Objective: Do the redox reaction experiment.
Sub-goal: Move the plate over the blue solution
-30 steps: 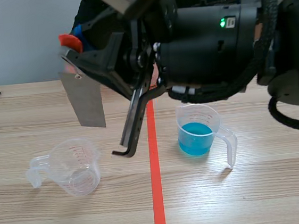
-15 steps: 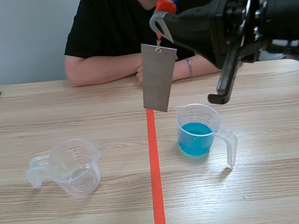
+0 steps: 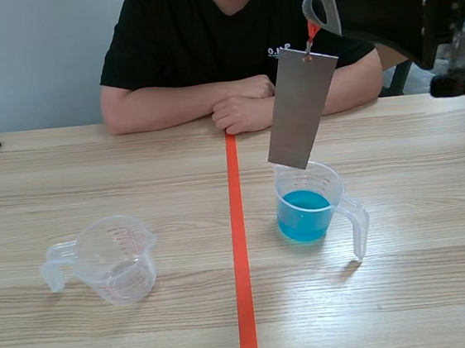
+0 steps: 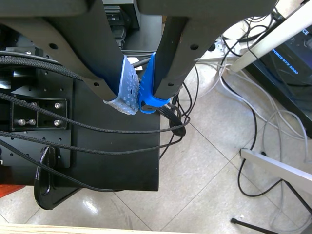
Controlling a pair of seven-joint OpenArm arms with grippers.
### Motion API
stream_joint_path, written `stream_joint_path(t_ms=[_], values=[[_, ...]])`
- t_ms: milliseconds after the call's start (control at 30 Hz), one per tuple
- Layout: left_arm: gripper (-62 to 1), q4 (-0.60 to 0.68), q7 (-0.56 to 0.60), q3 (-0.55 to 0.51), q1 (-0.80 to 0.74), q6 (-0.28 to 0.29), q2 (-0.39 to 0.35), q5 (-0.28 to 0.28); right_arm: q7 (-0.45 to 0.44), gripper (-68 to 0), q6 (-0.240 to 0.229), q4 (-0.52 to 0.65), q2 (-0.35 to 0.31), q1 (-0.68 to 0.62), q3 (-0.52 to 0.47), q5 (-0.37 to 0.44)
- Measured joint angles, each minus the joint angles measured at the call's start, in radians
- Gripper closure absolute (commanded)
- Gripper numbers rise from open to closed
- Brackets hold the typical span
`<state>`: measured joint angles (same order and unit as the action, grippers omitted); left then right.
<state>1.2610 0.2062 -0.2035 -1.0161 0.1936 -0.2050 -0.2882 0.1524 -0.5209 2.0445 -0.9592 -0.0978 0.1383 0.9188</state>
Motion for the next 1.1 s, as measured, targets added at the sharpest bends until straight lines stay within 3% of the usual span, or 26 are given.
stream_joint_path(t_ms=[267,567,667,867,967,1100], values=[[-4.9,0.000,0.000,0.000,0.000,0.000,0.000,0.000,0.004,-1.3,-0.016,-0.097,-0.030,0.004,-0.002,0.052],[-4.9,0.000,0.000,0.000,0.000,0.000,0.000,0.000,0.000,-1.3,-0.133,-0.259,-0.033,0.095,-0.005,0.103],[-4.9,0.000,0.000,0.000,0.000,0.000,-0.008,0.000,-0.006,-1.3,-0.145,-0.273,-0.033,0.103,-0.005,0.103],[-4.9,0.000,0.024,0.000,-0.011,0.001,-0.058,0.000,-0.006,-1.3,-0.146,-0.273,-0.033,0.151,0.024,0.103],[-4.9,0.000,0.099,0.000,-0.030,0.018,-0.087,0.000,-0.005,-1.3,-0.146,-0.273,-0.033,0.183,0.054,0.103],[-4.9,0.014,0.170,0.000,-0.045,0.024,-0.183,0.000,-0.005,-1.3,-0.146,-0.272,-0.033,0.203,0.091,0.103]])
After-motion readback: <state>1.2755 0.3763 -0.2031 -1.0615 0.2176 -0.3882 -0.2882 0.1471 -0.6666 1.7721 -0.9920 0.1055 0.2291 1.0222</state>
